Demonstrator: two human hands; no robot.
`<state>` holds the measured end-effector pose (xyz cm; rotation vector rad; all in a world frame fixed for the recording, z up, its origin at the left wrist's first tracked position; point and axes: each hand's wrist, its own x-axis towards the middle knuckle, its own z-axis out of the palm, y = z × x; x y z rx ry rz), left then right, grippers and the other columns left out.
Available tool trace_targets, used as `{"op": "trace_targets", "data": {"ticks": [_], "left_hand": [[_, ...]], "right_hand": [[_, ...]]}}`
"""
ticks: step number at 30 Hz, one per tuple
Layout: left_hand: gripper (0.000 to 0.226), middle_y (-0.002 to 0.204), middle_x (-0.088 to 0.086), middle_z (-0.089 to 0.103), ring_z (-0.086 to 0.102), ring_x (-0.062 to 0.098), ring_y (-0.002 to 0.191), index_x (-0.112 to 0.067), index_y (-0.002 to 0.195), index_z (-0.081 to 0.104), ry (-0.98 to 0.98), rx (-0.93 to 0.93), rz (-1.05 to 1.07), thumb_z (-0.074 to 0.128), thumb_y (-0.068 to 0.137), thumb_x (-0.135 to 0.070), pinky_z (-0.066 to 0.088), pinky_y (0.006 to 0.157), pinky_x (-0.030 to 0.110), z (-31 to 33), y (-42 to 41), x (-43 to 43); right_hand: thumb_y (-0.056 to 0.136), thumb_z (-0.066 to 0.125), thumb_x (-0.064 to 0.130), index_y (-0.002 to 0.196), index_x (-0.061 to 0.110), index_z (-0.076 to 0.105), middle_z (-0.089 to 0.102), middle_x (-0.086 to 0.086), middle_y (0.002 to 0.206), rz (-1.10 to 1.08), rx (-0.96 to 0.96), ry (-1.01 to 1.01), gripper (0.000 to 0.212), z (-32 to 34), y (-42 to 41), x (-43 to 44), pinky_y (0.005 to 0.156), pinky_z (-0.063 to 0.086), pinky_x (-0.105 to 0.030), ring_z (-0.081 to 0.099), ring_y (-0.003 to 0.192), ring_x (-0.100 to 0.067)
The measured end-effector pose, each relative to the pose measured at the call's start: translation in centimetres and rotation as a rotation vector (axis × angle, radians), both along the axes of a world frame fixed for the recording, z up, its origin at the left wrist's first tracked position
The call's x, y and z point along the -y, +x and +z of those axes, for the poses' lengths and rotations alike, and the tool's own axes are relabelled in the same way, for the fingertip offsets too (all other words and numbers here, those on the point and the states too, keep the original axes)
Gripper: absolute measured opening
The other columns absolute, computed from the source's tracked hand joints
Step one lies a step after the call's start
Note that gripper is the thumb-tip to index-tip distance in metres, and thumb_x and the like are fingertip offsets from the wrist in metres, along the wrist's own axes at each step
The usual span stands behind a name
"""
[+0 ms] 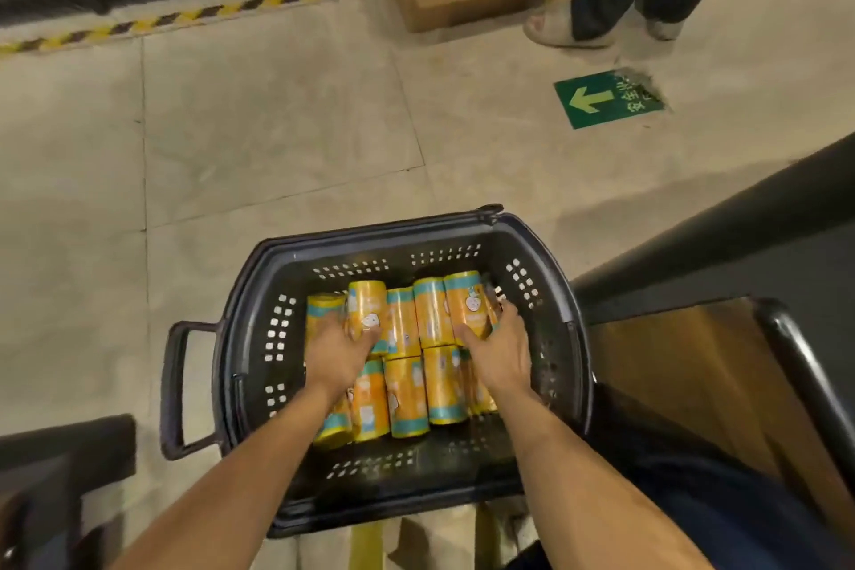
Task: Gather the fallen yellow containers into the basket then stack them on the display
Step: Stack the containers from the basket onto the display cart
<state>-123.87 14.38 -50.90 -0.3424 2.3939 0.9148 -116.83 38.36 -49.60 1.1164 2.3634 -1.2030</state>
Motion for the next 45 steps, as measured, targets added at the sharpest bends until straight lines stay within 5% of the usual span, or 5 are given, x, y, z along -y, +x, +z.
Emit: {"op": "trace_targets", "data": {"ticks": [14, 21, 35, 40, 45], "left_hand": [[0.086, 0.138, 0.019, 0.05, 0.048, 0.034, 0.129, -0.002, 0.136, 0.041, -0.237, 0.05, 0.015, 0.068, 0.086, -0.066, 0.047, 0.104, 0.044, -4.8, -2.4, -3.9], [0.052, 0.107, -0.007, 0.063, 0.063, 0.015, 0.1, -0.022, 0.121, 0.046, 0.098, 0.003, 0.116, 0.069, 0.091, -0.057, 0.05, 0.085, 0.035, -1.5, -1.4, -3.8], [0.039, 0.101, -0.007, 0.063, 0.064, 0.001, 0.085, -0.02, 0.12, 0.049, 0.64, -0.393, -0.091, 0.072, 0.094, -0.039, 0.049, 0.068, 0.022, 23.3, -0.4, -8.7], [0.067, 0.106, -0.006, 0.068, 0.069, 0.01, 0.093, -0.028, 0.117, 0.05, 0.831, -0.439, -0.319, 0.07, 0.067, -0.069, 0.057, 0.085, 0.042, 33.5, 3.3, -13.3], [0.059, 0.108, 0.0, 0.071, 0.069, 0.018, 0.096, -0.032, 0.112, 0.055, 1.0, -0.494, -0.597, 0.074, 0.067, -0.065, 0.056, 0.093, 0.053, 43.0, 9.8, -20.8]], "right_hand": [[0.07, 0.087, 0.051, 0.143, 0.021, 0.048, 0.048, -0.005, 0.124, -0.028, 0.136, 0.015, 0.088, -6.6, -3.3, -0.1, 0.1, 0.045, -0.041, 0.048, 0.122, -0.027], [0.089, 0.078, 0.028, 0.129, 0.021, 0.045, 0.064, 0.001, 0.111, -0.328, -0.076, -0.505, 0.052, -2.4, -3.0, -1.3, 0.067, 0.049, -0.024, 0.064, 0.092, -0.009], [0.086, 0.081, 0.045, 0.128, 0.031, 0.061, 0.073, 0.007, 0.11, -0.07, -0.599, -0.162, 0.048, 25.9, 2.9, -4.5, 0.086, 0.058, -0.032, 0.07, 0.096, -0.005], [0.088, 0.08, 0.034, 0.112, 0.037, 0.06, 0.068, 0.021, 0.098, -0.187, -0.729, 0.027, 0.032, 37.2, 12.4, -7.7, 0.068, 0.046, -0.01, 0.062, 0.082, 0.013], [0.075, 0.074, 0.06, 0.121, 0.032, 0.061, 0.071, 0.014, 0.109, -0.344, -0.841, 0.248, 0.055, 46.4, 23.3, -9.8, 0.08, 0.049, -0.027, 0.066, 0.095, 0.0]]}}
